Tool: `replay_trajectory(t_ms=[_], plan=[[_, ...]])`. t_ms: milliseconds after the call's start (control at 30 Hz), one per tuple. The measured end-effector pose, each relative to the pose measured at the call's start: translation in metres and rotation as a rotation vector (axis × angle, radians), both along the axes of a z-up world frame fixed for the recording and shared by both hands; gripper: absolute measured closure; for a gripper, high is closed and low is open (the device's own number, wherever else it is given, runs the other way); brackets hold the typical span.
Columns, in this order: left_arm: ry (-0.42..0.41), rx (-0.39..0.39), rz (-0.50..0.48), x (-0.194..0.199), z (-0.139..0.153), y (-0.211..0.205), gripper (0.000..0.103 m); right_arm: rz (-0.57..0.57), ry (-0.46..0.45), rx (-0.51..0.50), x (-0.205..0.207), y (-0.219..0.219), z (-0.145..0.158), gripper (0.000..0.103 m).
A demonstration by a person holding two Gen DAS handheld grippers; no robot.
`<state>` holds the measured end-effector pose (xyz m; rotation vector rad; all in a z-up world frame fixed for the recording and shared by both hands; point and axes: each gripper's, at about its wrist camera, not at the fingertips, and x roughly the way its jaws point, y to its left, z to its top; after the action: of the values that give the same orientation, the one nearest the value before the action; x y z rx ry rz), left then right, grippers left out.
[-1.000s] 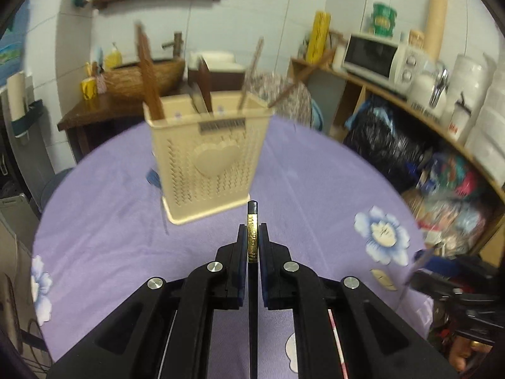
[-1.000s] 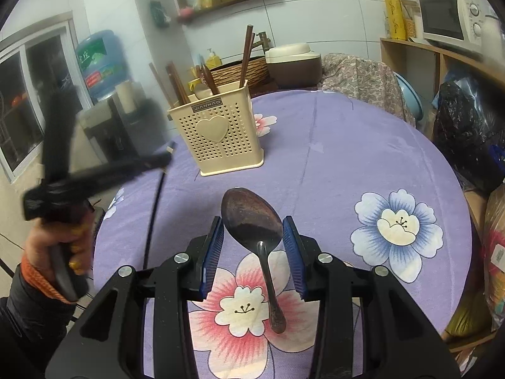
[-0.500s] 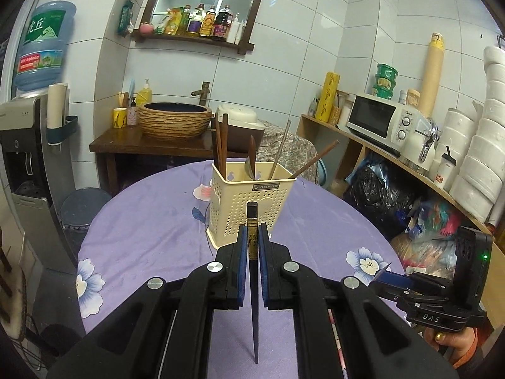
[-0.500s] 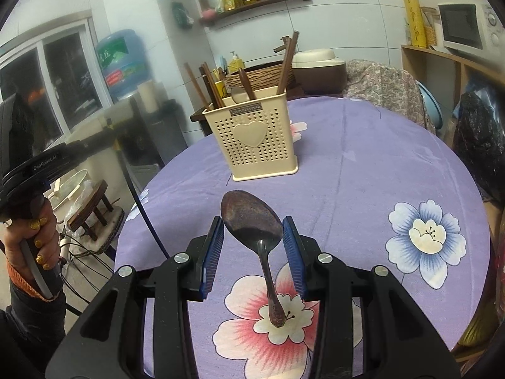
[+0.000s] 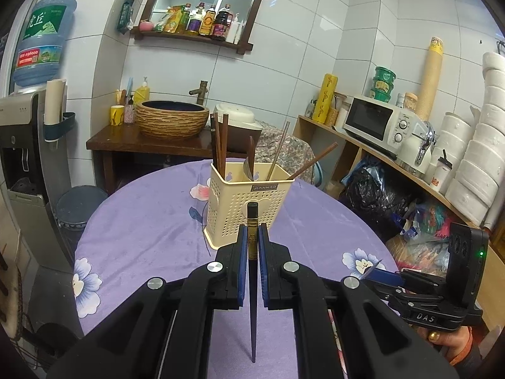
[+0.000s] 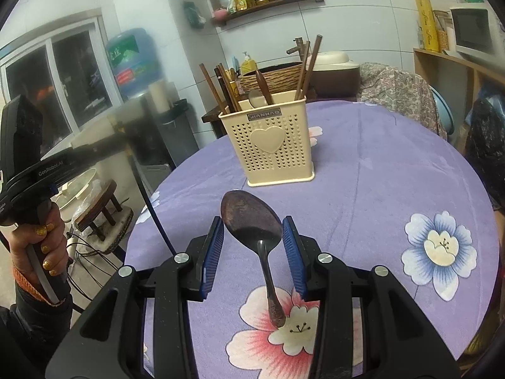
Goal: Organize utensils
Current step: 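Carry the metal spoon and black chopstick over the holder and lower them in, then open both tools and pull back from the holder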
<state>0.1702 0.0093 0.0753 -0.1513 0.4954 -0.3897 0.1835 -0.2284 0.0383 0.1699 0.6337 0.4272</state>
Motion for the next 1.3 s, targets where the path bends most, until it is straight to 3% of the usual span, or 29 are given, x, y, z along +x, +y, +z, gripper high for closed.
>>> replay_trajectory(t_ms=[200, 467, 633, 733, 833, 1067, 1300], plan=[[-0.027, -0.012, -0.031, 0.02, 0.027, -0.006, 0.095, 0.031, -0.058, 0.002, 0.026, 0.015, 0.026, 0.064], [-0.237, 0.039, 0.062, 0.074, 0.128, -0.03, 0.095, -0.011, -0.262, 0.0, 0.103, 0.039, 0.129, 0.064], [-0.314, 0.049, 0.146, 0.115, 0.15, -0.045, 0.095, -0.084, -0.349, -0.021, 0.147, 0.053, 0.158, 0.064], [-0.294, 0.056, 0.164, 0.138, 0.138, -0.054, 0.095, -0.112, -0.329, -0.029, 0.175, 0.057, 0.146, 0.064], [-0.247, 0.066, 0.167, 0.15, 0.11, -0.056, 0.095, -0.141, -0.275, -0.036, 0.191, 0.055, 0.112, 0.064], [-0.181, 0.138, 0.151, 0.148, 0.053, -0.051, 0.095, -0.145, -0.205, -0.097, 0.193, 0.052, 0.058, 0.064], [-0.116, 0.178, 0.132, 0.15, 0.025, -0.05, 0.095, -0.135, -0.164, -0.163, 0.19, 0.057, 0.027, 0.068]])
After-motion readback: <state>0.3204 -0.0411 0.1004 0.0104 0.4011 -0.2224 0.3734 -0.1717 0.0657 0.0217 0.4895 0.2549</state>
